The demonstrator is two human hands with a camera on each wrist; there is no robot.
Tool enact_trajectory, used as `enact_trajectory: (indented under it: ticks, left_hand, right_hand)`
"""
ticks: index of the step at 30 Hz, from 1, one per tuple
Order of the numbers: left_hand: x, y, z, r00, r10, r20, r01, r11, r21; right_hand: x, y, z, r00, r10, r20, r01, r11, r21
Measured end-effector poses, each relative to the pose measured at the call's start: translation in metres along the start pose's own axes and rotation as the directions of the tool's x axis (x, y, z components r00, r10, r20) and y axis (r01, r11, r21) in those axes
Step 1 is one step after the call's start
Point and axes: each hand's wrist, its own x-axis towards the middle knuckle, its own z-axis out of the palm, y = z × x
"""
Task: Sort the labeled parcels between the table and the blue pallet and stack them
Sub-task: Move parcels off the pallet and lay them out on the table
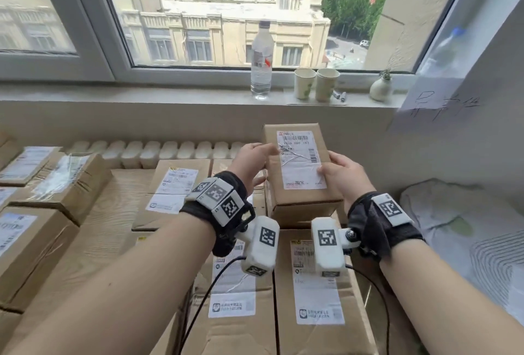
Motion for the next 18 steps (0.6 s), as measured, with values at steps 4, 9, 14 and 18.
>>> enact_trajectory:
  ticks: [4,9,14,18]
  left_hand:
    - [0.014,-0.008,0.012,1.0,-0.016,-0.02,0.016,1.0,0.013]
    - [0.022,-0.014,0.015,0.999,-0.024,-0.024,0.025,0.998,0.052]
    - [0.023,-0.021,0.011,0.999,-0.025,-0.038,0.027,0.998,0.052]
    - [0.027,-0.022,0.008,0.992,0.028,-0.119,-0.018,0.997,0.081]
  right_hand:
    - [0.011,0.009,-0.011,0.999,0.029,0.024,-0.03,0.999,0.027]
    - [0.02,0.015,-0.016,0.998,0.042,0.048,-0.043,0.999,0.018]
    - [0.021,0.018,-0.016,0.999,0.03,0.027,-0.03,1.0,0.008]
    - [0.021,0.021,-0.02,0.999,-0.018,-0.032,0.018,1.0,0.003]
